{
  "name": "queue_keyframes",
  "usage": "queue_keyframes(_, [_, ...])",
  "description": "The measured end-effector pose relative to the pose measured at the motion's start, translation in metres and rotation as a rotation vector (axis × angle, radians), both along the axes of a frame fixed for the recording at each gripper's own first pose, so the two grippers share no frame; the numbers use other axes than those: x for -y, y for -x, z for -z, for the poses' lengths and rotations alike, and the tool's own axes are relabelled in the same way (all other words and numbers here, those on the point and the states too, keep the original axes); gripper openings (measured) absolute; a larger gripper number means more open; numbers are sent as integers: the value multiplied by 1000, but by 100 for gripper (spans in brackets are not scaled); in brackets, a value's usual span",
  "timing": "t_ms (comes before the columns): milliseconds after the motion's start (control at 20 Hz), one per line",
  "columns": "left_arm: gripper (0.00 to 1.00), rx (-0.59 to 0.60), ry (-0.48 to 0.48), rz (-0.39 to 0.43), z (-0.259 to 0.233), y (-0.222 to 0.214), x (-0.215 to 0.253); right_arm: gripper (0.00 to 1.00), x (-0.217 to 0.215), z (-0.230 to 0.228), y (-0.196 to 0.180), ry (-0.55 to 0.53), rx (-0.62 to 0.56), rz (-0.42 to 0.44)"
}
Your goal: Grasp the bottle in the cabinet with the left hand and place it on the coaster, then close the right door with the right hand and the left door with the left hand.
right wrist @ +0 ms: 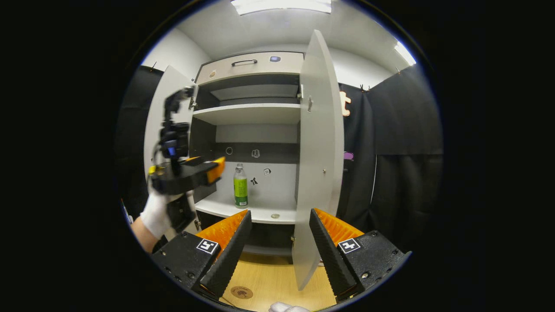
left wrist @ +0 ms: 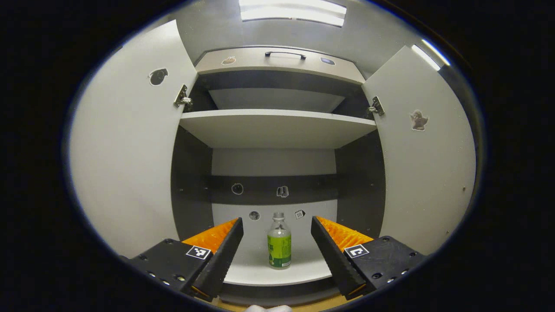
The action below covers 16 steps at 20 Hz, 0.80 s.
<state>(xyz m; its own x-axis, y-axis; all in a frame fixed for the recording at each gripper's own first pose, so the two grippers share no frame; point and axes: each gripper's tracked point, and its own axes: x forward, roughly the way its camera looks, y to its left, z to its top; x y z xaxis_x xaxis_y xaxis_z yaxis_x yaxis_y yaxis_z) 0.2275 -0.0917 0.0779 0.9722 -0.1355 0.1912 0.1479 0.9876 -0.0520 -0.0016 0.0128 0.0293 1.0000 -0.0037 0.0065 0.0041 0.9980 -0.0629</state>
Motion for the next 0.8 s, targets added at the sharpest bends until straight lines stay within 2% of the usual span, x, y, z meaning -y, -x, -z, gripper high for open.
queue_keyframes(150, [96,-26,33,-16,10,-42,8,83,-8,2,2,10,-17,-13])
queue_keyframes(250, [96,-65,66,3,27,-68,20,83,-12,5,3,22,-34,-16])
queue_keyframes(500, [95,-127,10,-55,73,-116,28,83,-9,16,2,40,-74,2])
queue_keyframes(600, [95,-144,18,-36,93,-128,34,83,-3,24,3,46,-96,20])
queue_keyframes(800, [95,-165,1,-43,102,-147,39,83,6,32,2,39,-121,47])
